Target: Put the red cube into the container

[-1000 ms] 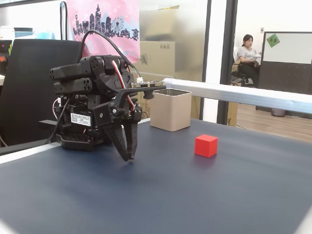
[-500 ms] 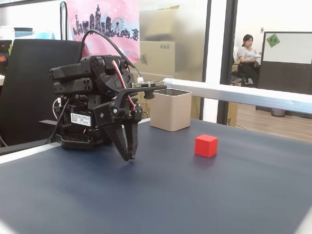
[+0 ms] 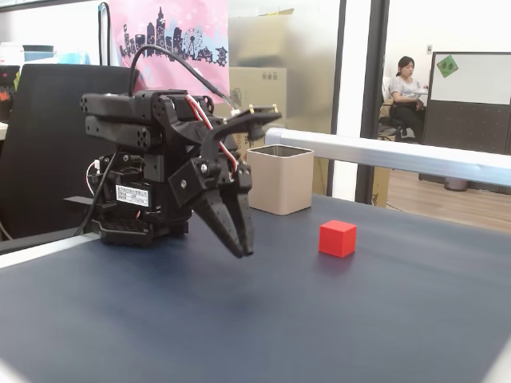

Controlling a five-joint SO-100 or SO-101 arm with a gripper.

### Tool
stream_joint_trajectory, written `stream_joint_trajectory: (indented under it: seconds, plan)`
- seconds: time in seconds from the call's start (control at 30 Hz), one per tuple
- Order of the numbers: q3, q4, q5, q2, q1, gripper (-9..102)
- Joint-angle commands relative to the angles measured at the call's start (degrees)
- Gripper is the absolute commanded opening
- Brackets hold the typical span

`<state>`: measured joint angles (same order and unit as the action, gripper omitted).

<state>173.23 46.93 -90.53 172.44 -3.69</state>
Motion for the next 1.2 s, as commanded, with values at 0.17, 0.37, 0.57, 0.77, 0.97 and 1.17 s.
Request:
stream_joint_trajectory:
  seconds: [0.17, 0.37, 0.57, 0.77, 0.97, 1.17]
  plan:
    - [-22.9, 3.8, 2.6, -15.6, 5.4, 1]
    - [-35.7, 16.4, 7.0, -22.8, 13.6, 3]
    - [-47.1, 28.2, 15.6, -34.6, 22.2, 5]
    - [-51.3, 27.2, 23.5, -41.9, 25.8, 16]
    - [-53.2, 24.3, 25.6, -46.1, 27.0, 30]
    - [-57.0, 22.2, 25.2, -52.7, 28.7, 39]
